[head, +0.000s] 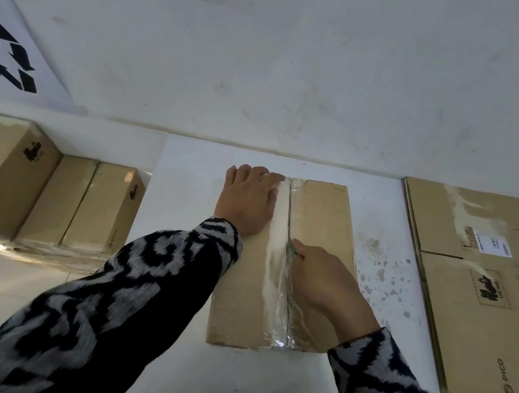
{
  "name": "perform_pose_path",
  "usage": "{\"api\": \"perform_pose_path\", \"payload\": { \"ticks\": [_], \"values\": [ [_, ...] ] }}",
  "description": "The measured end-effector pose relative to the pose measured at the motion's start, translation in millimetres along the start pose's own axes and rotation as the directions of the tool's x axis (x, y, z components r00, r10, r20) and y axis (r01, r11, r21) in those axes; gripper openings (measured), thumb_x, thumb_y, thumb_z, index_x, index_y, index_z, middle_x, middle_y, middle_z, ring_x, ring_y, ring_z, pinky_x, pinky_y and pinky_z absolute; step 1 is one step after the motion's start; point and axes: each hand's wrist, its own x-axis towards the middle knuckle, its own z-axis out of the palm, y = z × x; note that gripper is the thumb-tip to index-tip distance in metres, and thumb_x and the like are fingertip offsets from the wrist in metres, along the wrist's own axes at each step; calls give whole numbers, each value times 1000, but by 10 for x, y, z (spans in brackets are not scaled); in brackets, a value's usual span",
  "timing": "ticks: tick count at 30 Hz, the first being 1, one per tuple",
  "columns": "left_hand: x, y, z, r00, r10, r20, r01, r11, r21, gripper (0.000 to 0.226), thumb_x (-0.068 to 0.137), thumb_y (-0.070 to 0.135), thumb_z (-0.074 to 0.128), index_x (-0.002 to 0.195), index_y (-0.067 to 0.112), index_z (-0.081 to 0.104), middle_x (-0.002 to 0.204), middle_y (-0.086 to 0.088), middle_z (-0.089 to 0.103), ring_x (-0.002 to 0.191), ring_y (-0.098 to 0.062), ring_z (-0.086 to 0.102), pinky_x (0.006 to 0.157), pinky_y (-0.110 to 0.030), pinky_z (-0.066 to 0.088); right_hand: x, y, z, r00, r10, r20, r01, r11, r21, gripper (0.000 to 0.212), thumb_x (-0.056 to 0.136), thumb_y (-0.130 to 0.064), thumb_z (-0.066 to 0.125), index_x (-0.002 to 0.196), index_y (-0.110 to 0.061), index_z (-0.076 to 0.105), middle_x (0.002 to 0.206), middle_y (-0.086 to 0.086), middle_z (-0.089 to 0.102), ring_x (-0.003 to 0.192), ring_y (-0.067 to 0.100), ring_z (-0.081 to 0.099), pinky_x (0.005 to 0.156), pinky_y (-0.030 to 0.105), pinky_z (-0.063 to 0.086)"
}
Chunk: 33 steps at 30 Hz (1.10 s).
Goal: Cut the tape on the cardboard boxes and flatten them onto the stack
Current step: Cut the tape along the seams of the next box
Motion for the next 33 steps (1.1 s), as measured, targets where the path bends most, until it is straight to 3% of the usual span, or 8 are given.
{"api": "perform_pose_path", "payload": {
  "ticks": [3,7,10,14,19,29,33],
  "values": [
    [4,1,0,1000,4,3,-4,1000,7,36,97,31,41,127,30,58,122,4,60,115,-26,48,109,-43,25,5,2,27,1000,13,17,-12,1000,-5,47,103,-17,26,148,-21,39,142,6,50,123,28,51,100,41,45],
    [0,-6,11,1000,24,1,-24,999,21,36,97,31,40,128,30,58,123,3,60,116,-27,48,108,-43,25,-48,58,76,998,29,63,-31,999,24,53,102,-18,27,153,-31,30,149,1,45,127,25,48,103,39,43],
    [9,-12,0,1000,6,28,-5,1000,-12,36,97,29,41,128,29,59,133,-2,55,125,-30,43,111,-44,23,-122,91,136,999,39,29,-41,997,67,53,101,-20,28,152,-34,31,150,-2,44,128,25,48,102,38,43],
    [-220,95,-200,998,7,57,-2,997,-83,51,91,33,29,134,20,53,144,-9,46,136,-39,34,114,-51,22,-202,119,167,997,38,-69,-32,995,92,31,99,-19,34,124,-23,52,115,1,61,100,25,57,89,38,50],
    [-1148,375,-250,978,-10,208,-3,998,62,63,95,48,23,148,20,40,159,-11,29,147,-42,17,117,-52,14,-276,120,160,988,29,-152,-11,993,117,40,100,-27,37,137,-32,51,131,-4,60,111,20,57,84,32,46],
    [-1278,445,-156,978,-58,201,15,978,209,60,99,45,15,154,26,27,163,-7,19,150,-37,10,119,-50,13,-469,173,273,992,52,-113,-43,996,79,34,98,-22,38,126,-29,56,115,-1,63,90,20,53,69,31,37],
    [-1291,467,-157,978,-63,197,22,979,204,59,99,44,17,154,27,26,164,-6,17,150,-36,8,119,-50,11,-557,166,329,996,55,-67,-51,997,60,40,97,-22,39,133,-32,54,126,-2,60,105,21,56,76,30,39]
  ]
}}
